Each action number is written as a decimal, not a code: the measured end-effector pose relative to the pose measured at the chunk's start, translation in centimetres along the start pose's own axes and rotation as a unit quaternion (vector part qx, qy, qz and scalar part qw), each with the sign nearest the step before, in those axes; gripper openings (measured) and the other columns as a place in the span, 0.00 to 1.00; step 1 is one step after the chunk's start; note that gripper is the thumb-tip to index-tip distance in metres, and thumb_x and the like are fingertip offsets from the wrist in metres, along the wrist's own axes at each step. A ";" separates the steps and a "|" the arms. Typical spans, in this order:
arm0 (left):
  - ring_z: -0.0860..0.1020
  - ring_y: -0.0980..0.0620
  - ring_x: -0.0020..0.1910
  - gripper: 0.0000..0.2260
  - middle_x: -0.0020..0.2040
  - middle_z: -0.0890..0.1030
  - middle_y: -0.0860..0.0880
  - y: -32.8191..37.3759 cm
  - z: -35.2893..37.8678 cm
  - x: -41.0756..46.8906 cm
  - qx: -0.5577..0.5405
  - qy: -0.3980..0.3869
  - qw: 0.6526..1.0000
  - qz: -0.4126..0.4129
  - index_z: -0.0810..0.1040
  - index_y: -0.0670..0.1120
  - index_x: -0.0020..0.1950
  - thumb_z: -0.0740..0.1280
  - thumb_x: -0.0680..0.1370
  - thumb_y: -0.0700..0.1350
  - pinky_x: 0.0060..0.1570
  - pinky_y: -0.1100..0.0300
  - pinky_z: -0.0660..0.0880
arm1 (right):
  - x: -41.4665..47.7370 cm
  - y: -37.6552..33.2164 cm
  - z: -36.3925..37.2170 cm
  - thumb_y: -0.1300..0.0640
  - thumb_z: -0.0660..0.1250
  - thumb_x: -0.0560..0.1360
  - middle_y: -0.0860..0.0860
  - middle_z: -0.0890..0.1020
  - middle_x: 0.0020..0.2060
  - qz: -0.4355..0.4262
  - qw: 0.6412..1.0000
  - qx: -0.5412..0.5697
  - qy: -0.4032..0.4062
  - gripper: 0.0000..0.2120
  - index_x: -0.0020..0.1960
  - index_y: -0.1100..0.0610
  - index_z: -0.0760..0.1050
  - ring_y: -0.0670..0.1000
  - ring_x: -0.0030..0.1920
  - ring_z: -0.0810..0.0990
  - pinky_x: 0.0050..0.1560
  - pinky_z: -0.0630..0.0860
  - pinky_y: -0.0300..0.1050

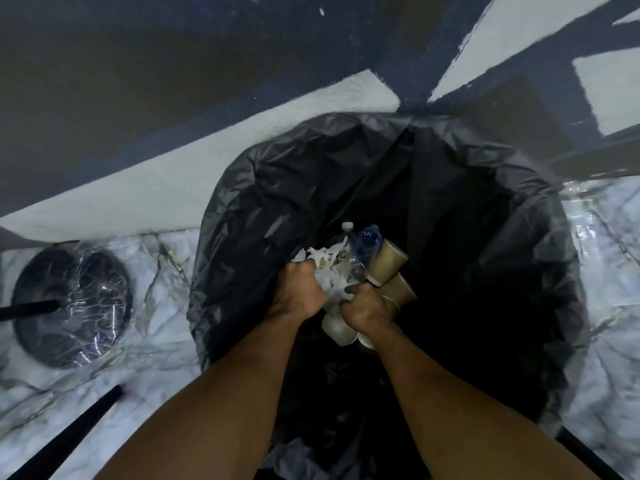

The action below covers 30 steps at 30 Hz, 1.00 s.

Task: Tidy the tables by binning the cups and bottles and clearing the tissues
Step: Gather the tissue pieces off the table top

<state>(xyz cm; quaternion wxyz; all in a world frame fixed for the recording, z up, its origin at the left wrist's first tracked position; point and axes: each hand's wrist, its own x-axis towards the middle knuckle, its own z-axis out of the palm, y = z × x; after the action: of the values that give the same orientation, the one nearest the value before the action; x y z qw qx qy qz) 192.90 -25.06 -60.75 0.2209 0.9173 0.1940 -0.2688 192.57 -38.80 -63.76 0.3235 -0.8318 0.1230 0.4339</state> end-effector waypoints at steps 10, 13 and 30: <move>0.78 0.45 0.55 0.14 0.54 0.80 0.45 6.0 -10.6 -13.9 -0.005 -0.045 0.999 0.012 0.78 0.47 0.61 0.68 0.75 0.42 0.56 0.54 0.78 | -15.0 -3.2 -10.0 0.57 0.67 0.69 0.51 0.85 0.47 -0.014 1.000 -0.006 0.011 0.07 0.45 0.53 0.82 0.52 0.49 0.82 0.52 0.81 0.44; 0.79 0.47 0.55 0.17 0.56 0.81 0.46 8.1 -14.2 -19.2 -0.022 -0.044 0.999 0.016 0.79 0.49 0.62 0.70 0.74 0.43 0.56 0.54 0.78 | -21.8 -4.4 -14.0 0.59 0.66 0.69 0.51 0.84 0.48 -0.027 0.999 -0.012 0.027 0.11 0.48 0.51 0.83 0.52 0.51 0.82 0.54 0.80 0.44; 0.77 0.47 0.52 0.09 0.51 0.81 0.47 19.6 -26.7 -37.8 0.047 -0.016 0.959 0.278 0.81 0.46 0.52 0.70 0.72 0.44 0.53 0.51 0.78 | -49.2 -3.3 -23.5 0.57 0.65 0.72 0.53 0.84 0.49 -0.023 0.981 0.004 0.194 0.10 0.50 0.54 0.81 0.56 0.51 0.81 0.52 0.79 0.45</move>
<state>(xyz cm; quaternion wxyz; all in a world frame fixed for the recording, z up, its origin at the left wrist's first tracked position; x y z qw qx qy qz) 183.57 -36.67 -12.69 0.2468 0.9398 -0.0846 -0.2206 180.08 -55.23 -13.12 0.3063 -0.9016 0.1658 0.2564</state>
